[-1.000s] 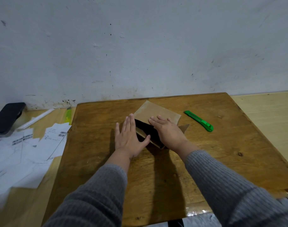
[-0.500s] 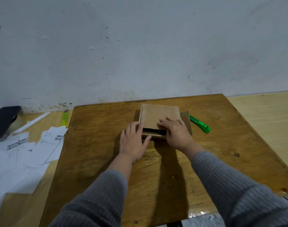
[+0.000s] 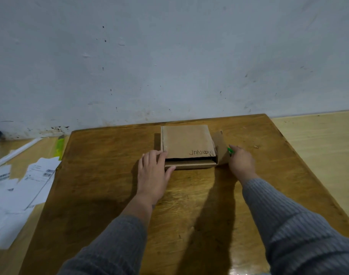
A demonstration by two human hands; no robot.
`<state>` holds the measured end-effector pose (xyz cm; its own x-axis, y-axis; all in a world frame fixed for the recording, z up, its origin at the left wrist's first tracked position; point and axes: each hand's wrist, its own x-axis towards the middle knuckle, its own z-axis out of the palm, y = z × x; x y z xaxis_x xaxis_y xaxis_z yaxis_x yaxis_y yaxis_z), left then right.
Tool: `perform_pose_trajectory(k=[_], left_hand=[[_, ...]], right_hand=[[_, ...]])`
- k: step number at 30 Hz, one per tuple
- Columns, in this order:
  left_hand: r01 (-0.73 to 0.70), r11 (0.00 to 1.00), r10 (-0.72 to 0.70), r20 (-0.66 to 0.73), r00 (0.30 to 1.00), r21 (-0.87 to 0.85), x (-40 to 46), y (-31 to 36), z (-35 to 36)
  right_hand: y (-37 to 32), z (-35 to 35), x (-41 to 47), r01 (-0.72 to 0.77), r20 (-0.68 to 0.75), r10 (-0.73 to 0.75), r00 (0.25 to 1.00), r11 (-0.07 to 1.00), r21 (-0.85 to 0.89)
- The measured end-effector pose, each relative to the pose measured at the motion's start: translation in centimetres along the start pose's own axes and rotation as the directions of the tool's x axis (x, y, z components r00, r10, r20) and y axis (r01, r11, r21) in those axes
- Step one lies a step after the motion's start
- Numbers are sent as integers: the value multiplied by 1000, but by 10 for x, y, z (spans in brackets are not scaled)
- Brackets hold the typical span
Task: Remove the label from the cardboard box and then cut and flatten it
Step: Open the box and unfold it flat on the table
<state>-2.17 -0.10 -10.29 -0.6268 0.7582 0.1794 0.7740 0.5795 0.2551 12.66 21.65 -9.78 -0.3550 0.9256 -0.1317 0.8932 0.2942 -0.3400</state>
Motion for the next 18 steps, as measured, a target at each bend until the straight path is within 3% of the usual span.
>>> perform_pose_trajectory(k=[7, 12, 18], left_hand=[[39, 999, -39, 17, 999, 10, 7, 5, 9], [39, 999, -39, 8, 999, 31, 9, 17, 12], [-40, 996, 38, -27, 999, -78, 10, 38, 12]], right_hand=[[16, -3, 21, -19, 19, 18, 1000, 1000, 23], [20, -15, 24, -126, 35, 121, 992, 966, 225], [6, -44, 2, -121, -11, 142, 990, 876, 467]])
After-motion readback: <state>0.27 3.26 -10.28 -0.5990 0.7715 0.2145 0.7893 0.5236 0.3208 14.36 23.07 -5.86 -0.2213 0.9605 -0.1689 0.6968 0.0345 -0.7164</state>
